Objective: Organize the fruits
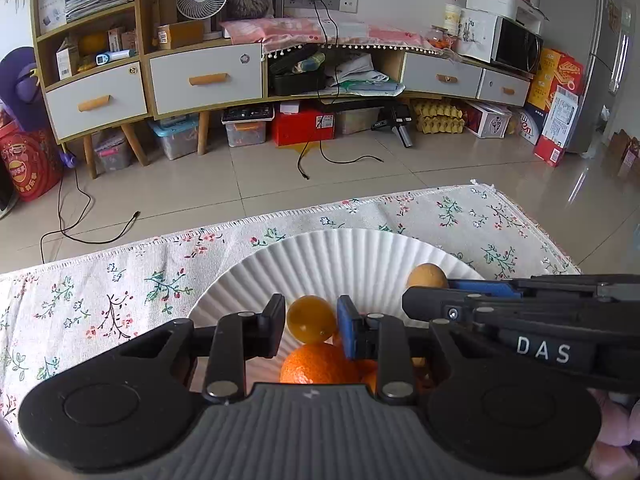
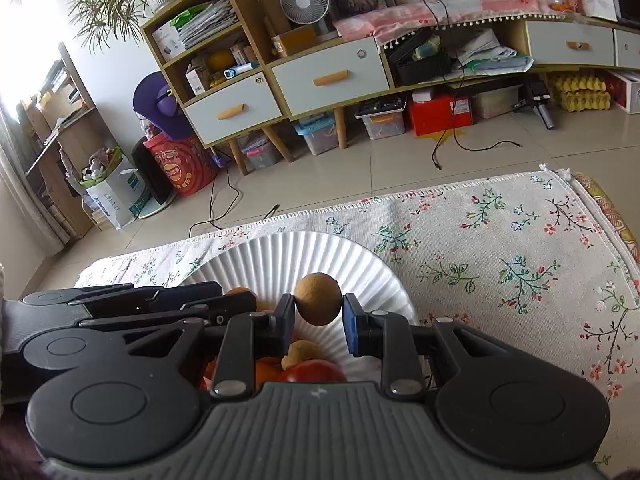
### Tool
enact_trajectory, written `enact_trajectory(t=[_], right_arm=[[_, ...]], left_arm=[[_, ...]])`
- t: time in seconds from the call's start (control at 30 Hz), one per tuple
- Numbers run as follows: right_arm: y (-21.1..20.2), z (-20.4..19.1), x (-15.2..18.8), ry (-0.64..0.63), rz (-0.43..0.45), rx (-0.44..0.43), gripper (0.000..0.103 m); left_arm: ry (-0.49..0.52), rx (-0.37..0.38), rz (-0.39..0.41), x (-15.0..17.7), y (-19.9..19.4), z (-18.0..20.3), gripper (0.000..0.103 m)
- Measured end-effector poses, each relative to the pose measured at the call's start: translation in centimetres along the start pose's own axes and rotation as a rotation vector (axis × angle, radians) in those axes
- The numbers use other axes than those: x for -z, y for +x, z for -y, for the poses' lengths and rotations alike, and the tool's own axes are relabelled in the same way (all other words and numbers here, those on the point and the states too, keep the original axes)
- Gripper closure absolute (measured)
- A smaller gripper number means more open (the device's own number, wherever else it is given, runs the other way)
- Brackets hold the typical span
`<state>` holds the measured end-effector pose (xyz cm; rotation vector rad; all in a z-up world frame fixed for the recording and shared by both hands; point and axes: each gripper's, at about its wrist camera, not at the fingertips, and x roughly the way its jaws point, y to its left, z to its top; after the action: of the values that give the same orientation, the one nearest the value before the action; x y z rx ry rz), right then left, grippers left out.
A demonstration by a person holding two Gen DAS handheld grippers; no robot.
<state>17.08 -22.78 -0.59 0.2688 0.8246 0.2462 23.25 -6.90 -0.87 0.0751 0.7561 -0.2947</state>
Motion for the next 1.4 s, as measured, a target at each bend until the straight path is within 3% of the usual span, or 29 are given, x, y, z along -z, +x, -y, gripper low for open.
enact_trajectory(t=[0.2, 0.43, 0.47, 0.53, 0.57, 0.63, 0.83, 1.0, 1.27, 1.4], right_arm=[[-0.3, 0.2, -0.4, 0.030, 0.002, -0.009, 0.073], [-1.9, 0.8, -0.6, 0.074, 0.029, 0.001, 0.067], [-2.1, 0.9, -0.5, 0.077, 0.031, 0.010, 0.065], [-2.7, 0.9, -0.5, 0.070, 0.031, 0.030, 0.049], [-3.1, 0.8, -0.3, 0.061, 0.036, 0.042, 0.046], [-3.8, 0.6, 0.0, 0.035, 0.043, 0.068, 0.044], [-5.6, 0.1, 1.0, 0.025, 0.054, 0.113, 0.033], [-6.5, -1.0, 1.9, -0.001, 0.044, 0.144, 0.025], [-8.5, -3.5, 3.9, -0.043, 0.036, 0.144, 0.014], [-9.3, -4.7, 5.0, -0.070, 0.009, 0.199, 0.008]], left_arm=[[-0.007, 0.009, 0.021, 0.0, -0.6, 0.1, 0.069], [-0.019, -0.004, 0.042, 0.7, -3.0, 0.0, 0.042], [-0.021, -0.014, 0.040, 0.9, -3.4, -0.1, 0.039], [-0.026, -0.030, 0.042, 1.4, -4.2, -0.2, 0.032], [-0.030, -0.032, 0.042, 1.7, -4.6, -0.3, 0.030], [-0.040, -0.046, 0.044, 2.5, -5.6, -0.4, 0.020], [-0.032, -0.070, 0.041, 3.8, -8.1, -0.5, 0.009], [-0.050, -0.092, 0.033, 4.7, -9.9, -0.9, 0.003], [-0.088, -0.132, 0.020, 7.2, -12.9, -1.4, 0.002], [-0.098, -0.177, -0.011, 8.2, -14.3, -1.3, 0.002]])
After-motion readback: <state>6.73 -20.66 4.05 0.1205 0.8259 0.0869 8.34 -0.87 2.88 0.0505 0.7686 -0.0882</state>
